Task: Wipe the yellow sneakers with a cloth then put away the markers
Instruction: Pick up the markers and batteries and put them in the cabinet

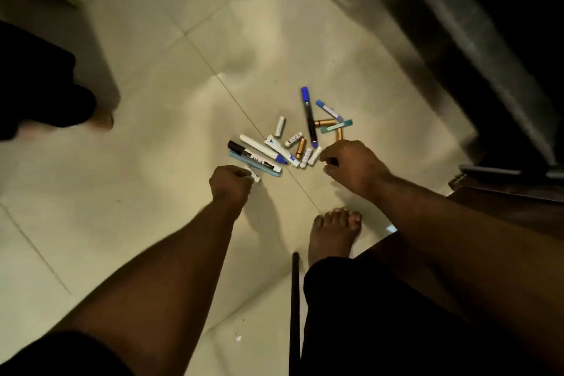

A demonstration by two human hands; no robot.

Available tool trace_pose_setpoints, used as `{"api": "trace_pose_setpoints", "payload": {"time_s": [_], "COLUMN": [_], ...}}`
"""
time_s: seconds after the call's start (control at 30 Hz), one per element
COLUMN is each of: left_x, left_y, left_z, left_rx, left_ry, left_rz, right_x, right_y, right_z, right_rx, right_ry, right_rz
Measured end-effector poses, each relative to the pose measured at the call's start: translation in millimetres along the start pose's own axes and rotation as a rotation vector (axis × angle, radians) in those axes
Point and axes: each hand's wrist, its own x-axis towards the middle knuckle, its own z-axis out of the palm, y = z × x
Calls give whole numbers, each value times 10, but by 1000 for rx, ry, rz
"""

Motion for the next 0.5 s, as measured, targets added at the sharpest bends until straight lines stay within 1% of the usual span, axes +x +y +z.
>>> {"api": "trace_pose_setpoints", "payload": {"time_s": [0.1,0.2,0.27,0.37,0.5], "left_x": [116,213,260,337,368], "left_y": [-152,-216,-232,-257,-329], "left_z": [163,311,395,511,579], "left_rx": [-42,-20,-21,-31,-26], "left_ry": [51,120,166,217,245], "left_rz": [-79,-133,-138,-124,-115], "right_x": [250,509,649,821,923], "right_y": [-57,-106,-139,-171,-212], "right_z": [180,394,527,705,907], "right_rx": [-11,-31,-42,-76,-116], "right_ry": [-94,-163,-157,-96,-36], "right_rz": [-23,2,32,79,132]}}
